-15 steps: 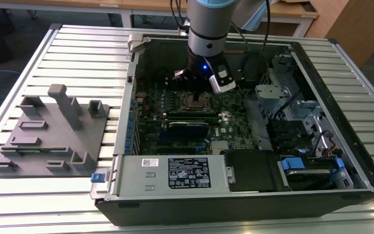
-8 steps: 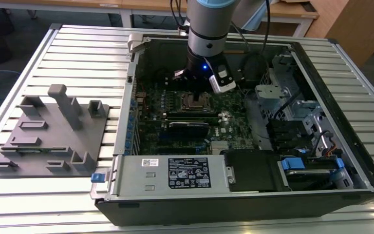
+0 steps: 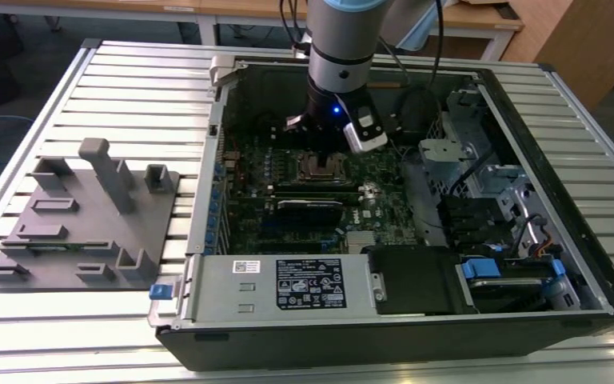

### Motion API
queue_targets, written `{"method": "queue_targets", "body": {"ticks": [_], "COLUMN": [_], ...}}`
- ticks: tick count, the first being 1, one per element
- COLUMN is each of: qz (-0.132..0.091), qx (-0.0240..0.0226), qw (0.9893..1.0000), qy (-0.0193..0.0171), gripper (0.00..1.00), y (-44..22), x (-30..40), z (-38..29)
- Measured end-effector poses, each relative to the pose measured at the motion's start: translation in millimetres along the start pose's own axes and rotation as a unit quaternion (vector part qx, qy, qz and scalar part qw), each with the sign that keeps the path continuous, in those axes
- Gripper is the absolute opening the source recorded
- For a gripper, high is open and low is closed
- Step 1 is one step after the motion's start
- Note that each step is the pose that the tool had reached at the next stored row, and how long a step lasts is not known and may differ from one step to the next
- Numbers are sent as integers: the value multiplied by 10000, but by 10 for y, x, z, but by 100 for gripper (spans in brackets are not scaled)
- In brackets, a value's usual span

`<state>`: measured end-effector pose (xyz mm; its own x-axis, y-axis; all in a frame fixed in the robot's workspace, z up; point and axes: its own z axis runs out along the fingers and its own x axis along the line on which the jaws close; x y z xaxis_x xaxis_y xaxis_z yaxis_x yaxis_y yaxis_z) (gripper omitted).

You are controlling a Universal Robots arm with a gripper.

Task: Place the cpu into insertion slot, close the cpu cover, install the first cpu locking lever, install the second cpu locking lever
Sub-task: 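Install the second cpu locking lever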

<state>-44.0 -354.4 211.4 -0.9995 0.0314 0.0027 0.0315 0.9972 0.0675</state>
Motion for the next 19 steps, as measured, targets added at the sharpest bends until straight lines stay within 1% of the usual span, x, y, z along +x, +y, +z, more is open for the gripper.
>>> {"method": "queue_targets", "body": {"ticks": [8, 19], "qz": [0, 2], "qx": [3, 2], "qw": [10000, 10000], "qy": [0, 0], "gripper": [10, 10], "y": [10, 20], "x": [-9, 0], "z": [1, 2]}}
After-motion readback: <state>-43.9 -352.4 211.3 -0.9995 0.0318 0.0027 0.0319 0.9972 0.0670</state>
